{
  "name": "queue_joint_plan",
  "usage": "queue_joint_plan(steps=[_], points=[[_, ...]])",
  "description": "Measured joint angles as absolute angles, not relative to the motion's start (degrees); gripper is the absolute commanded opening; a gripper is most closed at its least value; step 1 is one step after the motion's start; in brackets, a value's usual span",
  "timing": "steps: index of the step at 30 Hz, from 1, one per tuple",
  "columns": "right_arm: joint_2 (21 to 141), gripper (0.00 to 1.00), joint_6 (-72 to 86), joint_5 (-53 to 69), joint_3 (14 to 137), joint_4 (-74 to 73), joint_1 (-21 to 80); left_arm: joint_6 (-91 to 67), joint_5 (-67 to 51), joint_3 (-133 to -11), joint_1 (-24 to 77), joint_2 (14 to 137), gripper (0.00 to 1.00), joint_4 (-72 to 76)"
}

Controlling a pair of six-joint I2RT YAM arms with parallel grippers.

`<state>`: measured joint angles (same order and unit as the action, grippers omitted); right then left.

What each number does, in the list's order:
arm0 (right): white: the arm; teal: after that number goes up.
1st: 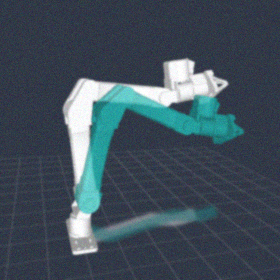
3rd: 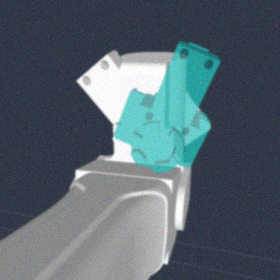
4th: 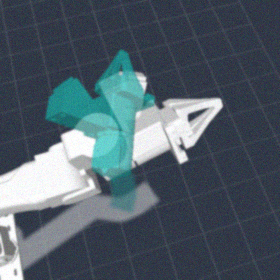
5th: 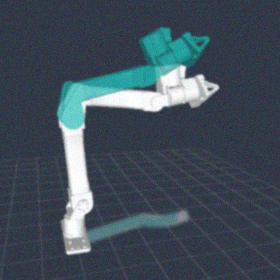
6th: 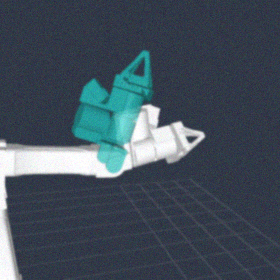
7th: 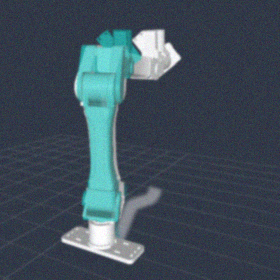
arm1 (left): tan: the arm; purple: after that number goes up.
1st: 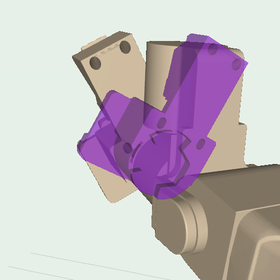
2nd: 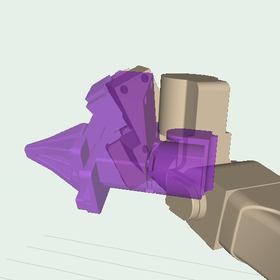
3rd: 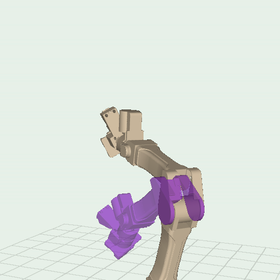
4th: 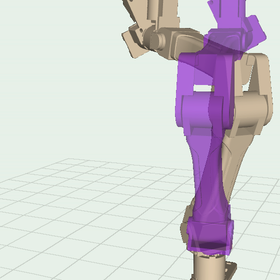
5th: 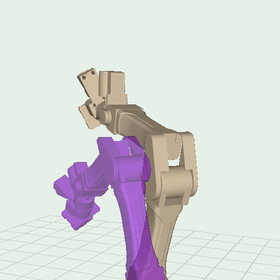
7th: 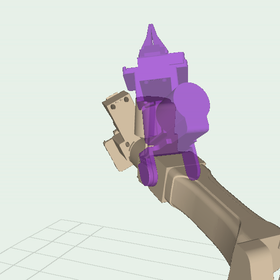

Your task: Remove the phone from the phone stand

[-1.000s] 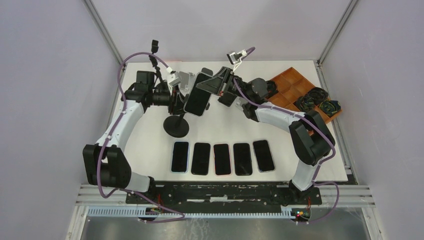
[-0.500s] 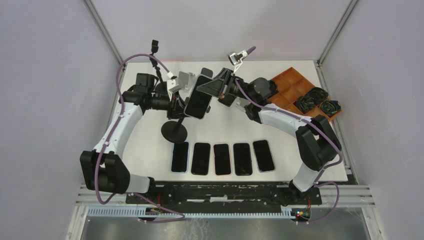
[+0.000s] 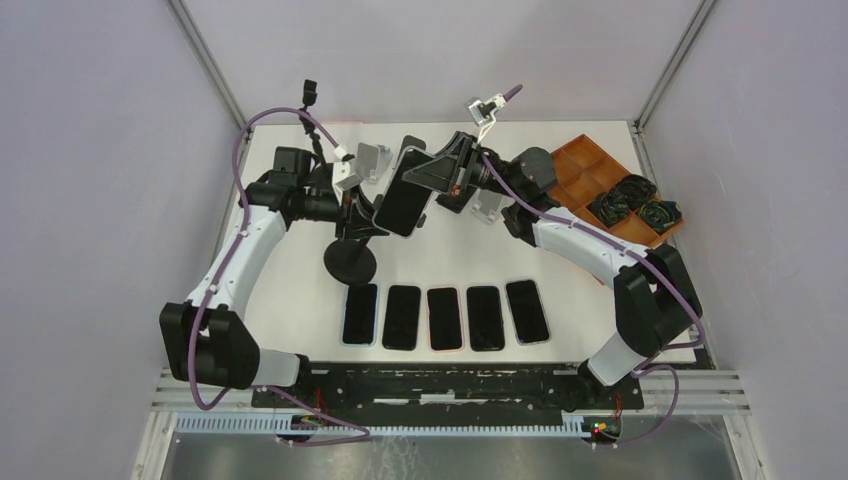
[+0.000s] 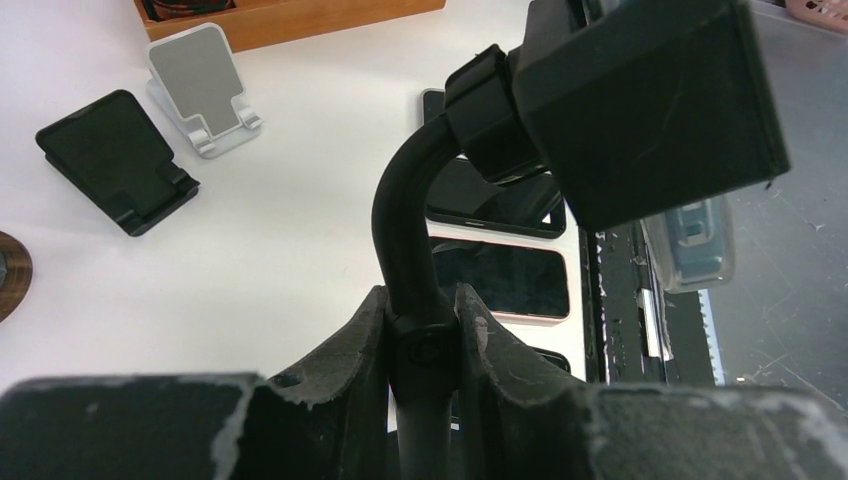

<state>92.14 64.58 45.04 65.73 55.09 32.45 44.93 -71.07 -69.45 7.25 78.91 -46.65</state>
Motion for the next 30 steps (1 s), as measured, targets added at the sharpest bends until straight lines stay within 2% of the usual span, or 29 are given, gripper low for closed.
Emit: queue_joint_plan(steps=[23, 30], points=[[90.6, 0.00, 64.6, 48.2, 65.8, 50.9, 30.0, 49.5, -70.0, -65.6, 7.3, 75.6, 0.02, -44.8], [86.5, 0.00, 65.3, 42.8, 67.9, 54.5, 22.2, 51.5, -65.0, -63.1, 6.3, 75.2, 0.02, -49.0]])
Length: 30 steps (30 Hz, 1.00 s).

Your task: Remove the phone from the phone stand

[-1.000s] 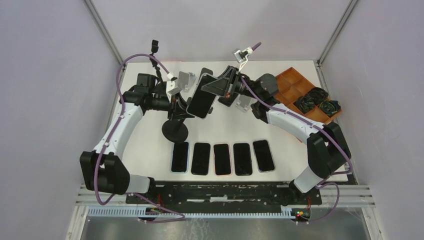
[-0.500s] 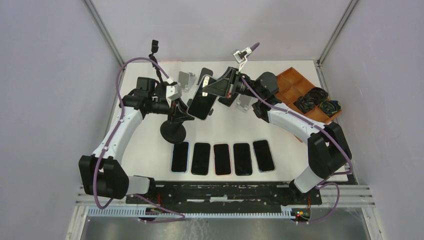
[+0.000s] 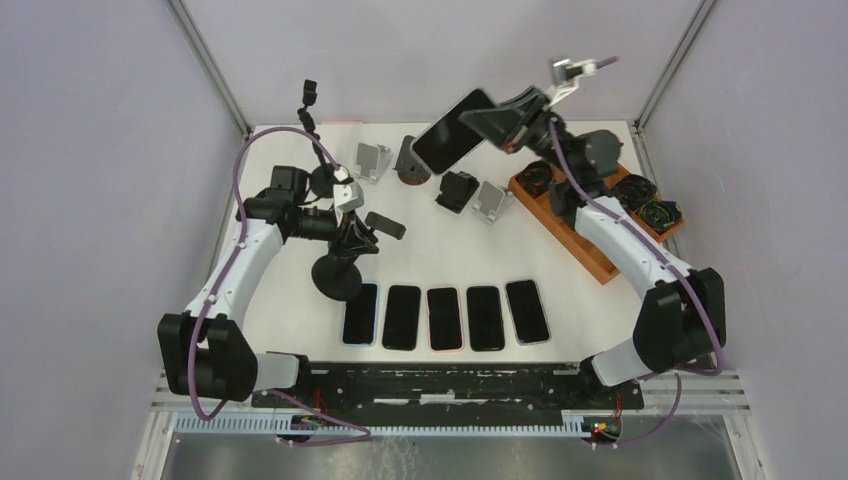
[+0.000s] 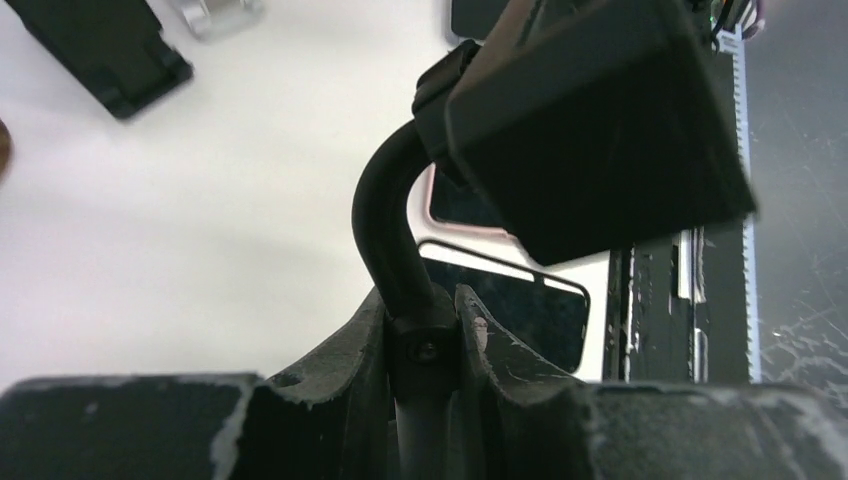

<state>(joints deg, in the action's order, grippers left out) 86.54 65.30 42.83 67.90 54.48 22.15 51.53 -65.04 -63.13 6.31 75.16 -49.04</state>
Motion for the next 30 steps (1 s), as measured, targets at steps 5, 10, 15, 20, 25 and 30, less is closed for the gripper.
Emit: queue_joint_plan(steps=[5, 10, 15, 20, 25, 30], points=[[81.8, 0.00, 65.8, 38.5, 70.8, 58.8, 16.5, 52.0, -61.9, -62.0, 5.6, 75.3, 0.02, -52.2], [78.0, 0.00, 62.5, 40.8, 71.3, 54.2, 14.5, 51.5, -61.5, -63.3, 5.6, 75.8, 0.02, -52.1], [73.4, 0.00, 46.2, 41.5, 70.7, 27.3, 12.4, 42.9, -60.4, -67.9, 5.7, 78.0, 0.02, -43.1], [67.2, 0.00, 31.0, 35.6, 62.3, 2.8, 11.4, 30.9, -53.5, -74.0, 7.3, 83.4, 0.02, -29.7], [65.5, 0.00, 20.1, 27.3, 55.3, -20.4, 10.8, 23.4, -49.5, -80.4, 10.0, 90.6, 0.02, -21.3], [65.5, 0.00, 13.0, 17.7, 55.0, -35.4, 10.7, 13.3, -50.2, -83.4, 10.5, 97.3, 0.02, -8.3]])
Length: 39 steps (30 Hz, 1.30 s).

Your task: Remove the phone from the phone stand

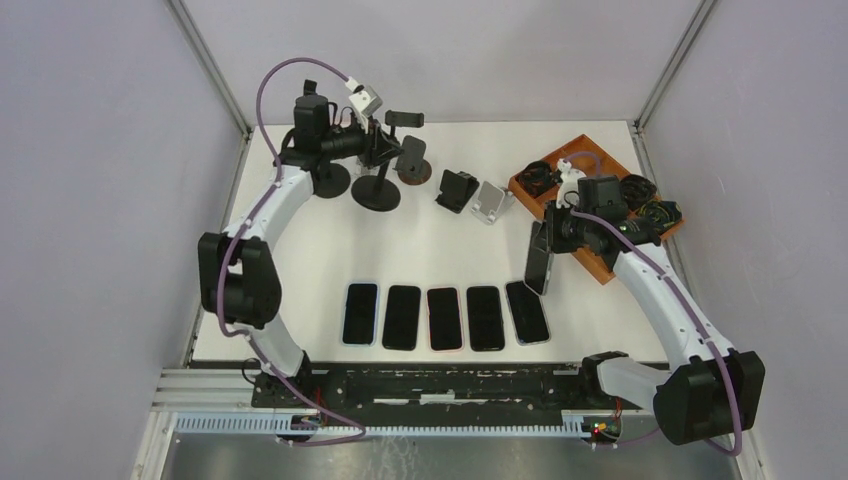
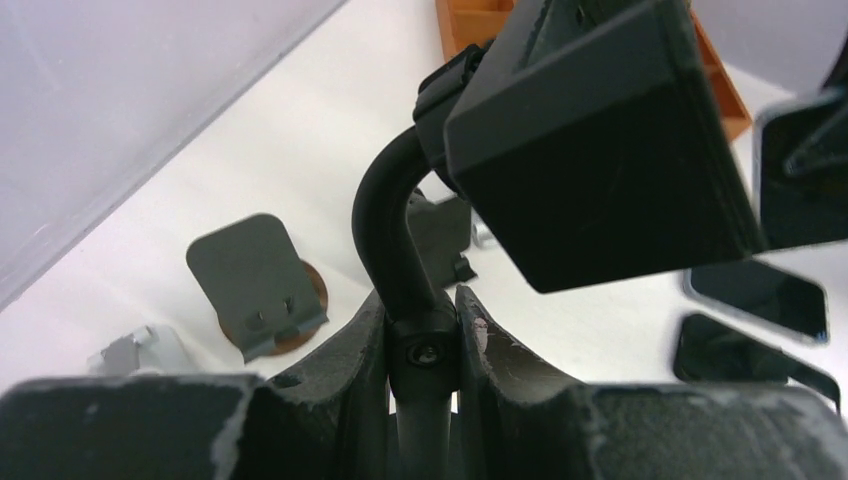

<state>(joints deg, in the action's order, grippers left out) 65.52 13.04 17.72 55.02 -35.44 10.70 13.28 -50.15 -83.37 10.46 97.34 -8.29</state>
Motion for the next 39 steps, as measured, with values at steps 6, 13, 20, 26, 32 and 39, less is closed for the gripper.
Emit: queue_joint_plan(steps=[6, 13, 20, 26, 32, 39], points=[[66.8, 0.00, 8.5, 9.8, 55.9, -43.4, 10.7, 3.0, -50.6, -83.7, 10.5, 105.7, 0.02, 6.6], [71.6, 0.00, 6.5, -1.1, 54.3, -47.2, 14.0, -0.9, -46.6, -80.0, 11.3, 110.2, 0.03, 16.8], [78.2, 0.00, 6.8, -7.4, 52.1, -49.9, 23.5, -2.5, -43.3, -76.6, 11.6, 110.8, 0.06, 22.9], [78.2, 0.00, 7.5, -7.1, 49.7, -45.9, 23.4, -1.5, -42.9, -70.0, 11.6, 110.8, 0.19, 27.1], [78.0, 0.04, 7.4, -4.6, 44.9, -38.7, 20.4, 1.0, -43.1, -67.7, 11.6, 110.7, 0.39, 28.0], [76.8, 0.21, 8.6, -0.7, 39.1, -33.8, 13.8, 1.2, -44.3, -67.7, 11.4, 109.8, 0.65, 28.8]])
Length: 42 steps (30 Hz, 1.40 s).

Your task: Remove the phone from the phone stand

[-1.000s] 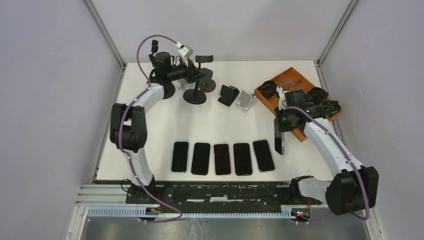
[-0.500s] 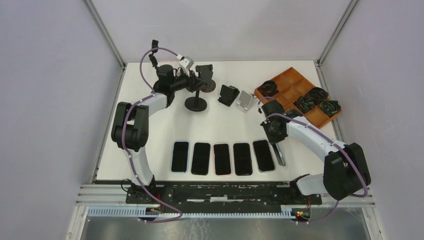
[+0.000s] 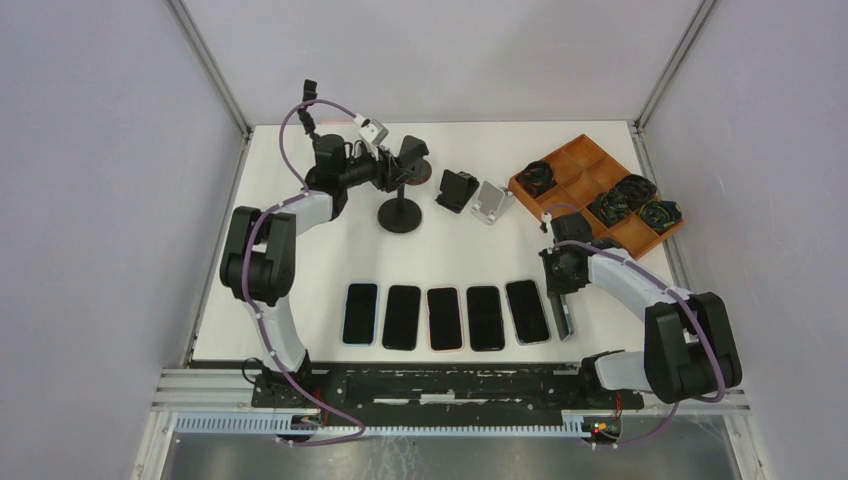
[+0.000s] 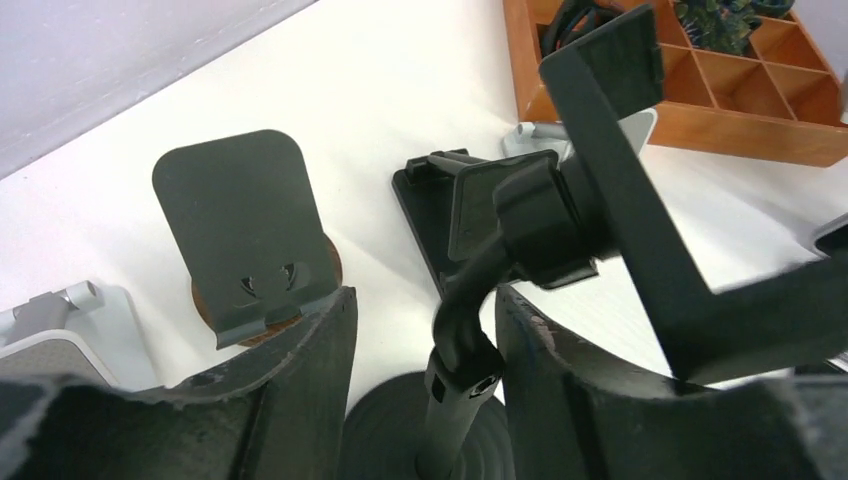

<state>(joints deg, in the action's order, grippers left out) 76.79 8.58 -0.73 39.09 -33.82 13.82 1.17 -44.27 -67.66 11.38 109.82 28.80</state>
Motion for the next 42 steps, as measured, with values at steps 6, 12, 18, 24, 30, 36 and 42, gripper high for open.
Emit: queue_joint_plan(steps=[6, 12, 18, 24, 30, 36, 42], points=[[75.5, 0.36, 9.8, 0.5, 36.5, -31.7, 13.0, 1.1, -46.6, -67.7, 10.7, 107.1, 0.65, 27.2], [74.9, 0.51, 11.0, -0.8, 36.4, -32.2, 12.9, 1.8, -47.2, -69.4, 10.2, 105.1, 0.65, 25.1], [72.2, 0.58, 12.0, -3.2, 36.4, -33.7, 10.7, 5.0, -47.1, -72.5, 9.1, 103.7, 0.89, 16.8], [69.5, 0.64, 13.4, -5.3, 36.0, -33.6, 8.8, 8.5, -47.1, -77.6, 6.9, 100.8, 1.00, 3.3], [65.4, 0.65, 17.1, -3.6, 31.5, -30.2, 5.7, 11.6, -46.5, -81.7, 4.1, 95.7, 1.00, -10.2], [63.1, 0.74, 20.4, -3.6, 29.5, -28.9, 5.1, 13.4, -46.5, -81.2, 0.3, 90.4, 1.00, -20.3], [62.5, 0.84, 21.3, -4.8, 29.5, -29.3, 5.1, 15.2, -46.5, -78.1, -6.1, 85.9, 1.00, -27.3]])
